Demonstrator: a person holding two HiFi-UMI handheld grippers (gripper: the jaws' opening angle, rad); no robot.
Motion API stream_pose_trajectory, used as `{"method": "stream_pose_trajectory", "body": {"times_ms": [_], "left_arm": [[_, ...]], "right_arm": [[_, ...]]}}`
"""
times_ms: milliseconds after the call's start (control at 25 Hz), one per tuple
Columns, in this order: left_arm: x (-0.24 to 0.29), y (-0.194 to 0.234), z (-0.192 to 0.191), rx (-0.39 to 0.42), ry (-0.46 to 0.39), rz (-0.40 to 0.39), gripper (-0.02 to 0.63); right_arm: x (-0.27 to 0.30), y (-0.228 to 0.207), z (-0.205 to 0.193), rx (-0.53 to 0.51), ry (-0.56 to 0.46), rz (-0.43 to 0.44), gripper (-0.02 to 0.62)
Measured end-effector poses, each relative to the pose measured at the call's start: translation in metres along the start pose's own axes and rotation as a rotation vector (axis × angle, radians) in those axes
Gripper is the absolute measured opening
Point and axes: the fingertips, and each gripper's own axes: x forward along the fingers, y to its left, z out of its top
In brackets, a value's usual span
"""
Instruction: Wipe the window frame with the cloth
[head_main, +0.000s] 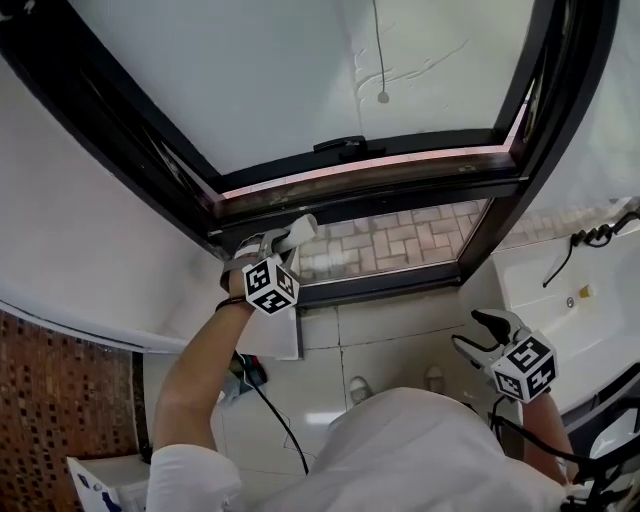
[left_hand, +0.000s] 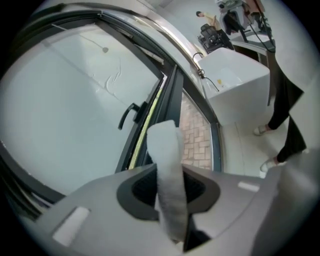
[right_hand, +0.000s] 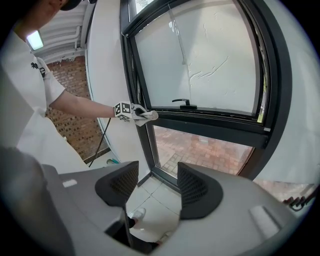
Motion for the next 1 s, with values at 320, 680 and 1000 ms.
{"method": "stream_pose_trajectory", "body": {"times_ms": [320, 680, 1000], "left_arm": [[0.01, -0.007, 0.134, 0.09, -0.137, -0.007, 0.101], [0.051, 0.004, 0.292, 0.148, -0.232, 0.016, 0.101], [0.098, 0.0, 0.412, 0.215, -0.26, 0.024, 0.101]], "right_arm": [[-0.012, -0.027, -0.01, 0.026, -0.024, -0.009, 0.245], [-0.04, -0.07, -0.028, 0.073, -0.059, -0.056, 0.245], [-0.086, -0.107, -0.057, 0.13, -0.088, -0.126, 0.245]]}}
